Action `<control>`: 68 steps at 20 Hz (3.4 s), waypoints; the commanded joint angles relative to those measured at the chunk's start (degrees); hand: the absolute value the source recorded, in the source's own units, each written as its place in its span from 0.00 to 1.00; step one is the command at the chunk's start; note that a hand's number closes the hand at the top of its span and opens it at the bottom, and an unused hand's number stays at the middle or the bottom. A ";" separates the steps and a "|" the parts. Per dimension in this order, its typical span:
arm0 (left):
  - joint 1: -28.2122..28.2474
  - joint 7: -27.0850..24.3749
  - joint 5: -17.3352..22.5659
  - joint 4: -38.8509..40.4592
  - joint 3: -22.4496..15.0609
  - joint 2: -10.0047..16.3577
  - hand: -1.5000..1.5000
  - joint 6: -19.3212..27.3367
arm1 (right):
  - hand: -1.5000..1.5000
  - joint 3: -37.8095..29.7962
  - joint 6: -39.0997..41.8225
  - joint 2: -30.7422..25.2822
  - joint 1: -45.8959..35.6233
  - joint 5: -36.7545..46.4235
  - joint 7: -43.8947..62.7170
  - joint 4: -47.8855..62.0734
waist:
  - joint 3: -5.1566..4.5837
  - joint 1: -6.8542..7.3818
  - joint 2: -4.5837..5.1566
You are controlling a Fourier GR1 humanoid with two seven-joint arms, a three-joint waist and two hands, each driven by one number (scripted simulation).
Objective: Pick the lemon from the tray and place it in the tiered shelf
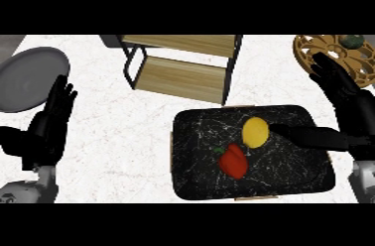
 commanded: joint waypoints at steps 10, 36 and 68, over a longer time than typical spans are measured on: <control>-2.67 2.74 -0.49 -0.70 -0.50 -0.05 0.50 -0.63 | 0.00 16.56 21.96 -15.23 -21.44 10.38 43.05 -1.15 | -0.12 2.03 0.35; -0.06 -0.43 -2.03 -0.11 1.00 -2.96 0.50 -1.15 | 0.00 29.04 25.35 0.12 -25.80 22.24 52.88 19.44 | 0.16 0.48 0.42; 2.65 2.60 -6.91 -3.97 3.86 -6.25 0.50 -4.50 | 1.00 21.69 30.34 8.26 -10.02 39.85 32.50 26.02 | 0.22 0.55 0.42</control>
